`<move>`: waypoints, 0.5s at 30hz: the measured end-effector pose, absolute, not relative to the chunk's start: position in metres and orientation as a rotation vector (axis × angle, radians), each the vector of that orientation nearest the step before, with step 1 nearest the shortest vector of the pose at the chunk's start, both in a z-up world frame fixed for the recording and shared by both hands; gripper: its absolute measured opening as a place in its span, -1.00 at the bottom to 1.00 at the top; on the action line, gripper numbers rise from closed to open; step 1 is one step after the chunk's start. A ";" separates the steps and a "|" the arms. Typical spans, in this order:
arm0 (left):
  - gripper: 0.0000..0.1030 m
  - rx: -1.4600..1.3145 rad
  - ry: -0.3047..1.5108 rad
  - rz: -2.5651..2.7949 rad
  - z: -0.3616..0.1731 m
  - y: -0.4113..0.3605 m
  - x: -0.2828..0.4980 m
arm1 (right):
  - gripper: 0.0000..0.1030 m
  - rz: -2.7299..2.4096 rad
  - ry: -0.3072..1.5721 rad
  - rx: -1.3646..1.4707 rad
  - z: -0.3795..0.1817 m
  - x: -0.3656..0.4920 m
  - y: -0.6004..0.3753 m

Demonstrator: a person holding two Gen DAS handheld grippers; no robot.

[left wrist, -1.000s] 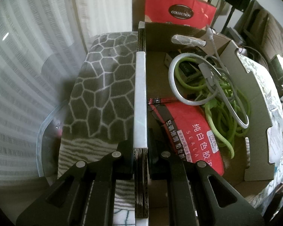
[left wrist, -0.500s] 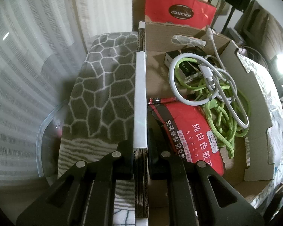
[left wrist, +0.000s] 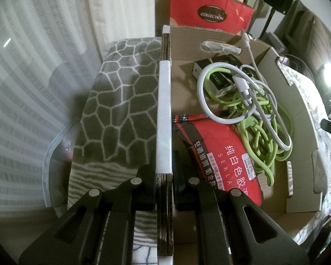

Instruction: Organize objects

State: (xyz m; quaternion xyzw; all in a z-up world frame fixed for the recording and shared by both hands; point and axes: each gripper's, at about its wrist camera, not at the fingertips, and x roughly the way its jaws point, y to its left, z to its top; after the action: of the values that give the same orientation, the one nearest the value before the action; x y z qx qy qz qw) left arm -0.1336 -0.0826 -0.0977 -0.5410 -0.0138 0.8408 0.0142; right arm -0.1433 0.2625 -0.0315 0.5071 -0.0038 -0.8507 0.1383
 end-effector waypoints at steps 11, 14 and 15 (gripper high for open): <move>-0.80 -1.686 -0.040 2.618 -0.098 -0.081 -0.134 | -0.46 -2.469 -0.025 1.540 -0.059 -0.170 0.259; -0.80 -1.686 -0.042 2.618 -0.098 -0.081 -0.134 | -0.46 -2.480 -0.001 1.540 -0.062 -0.174 0.255; -0.80 -1.685 -0.041 2.618 -0.098 -0.081 -0.134 | -0.49 -2.483 0.007 1.541 -0.063 -0.175 0.255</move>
State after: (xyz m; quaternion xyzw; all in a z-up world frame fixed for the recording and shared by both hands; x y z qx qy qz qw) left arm -0.1339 -0.0812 -0.0977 -0.5412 -0.0133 0.8407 0.0140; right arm -0.1751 0.2546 -0.0633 0.5243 0.0023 -0.8445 0.1094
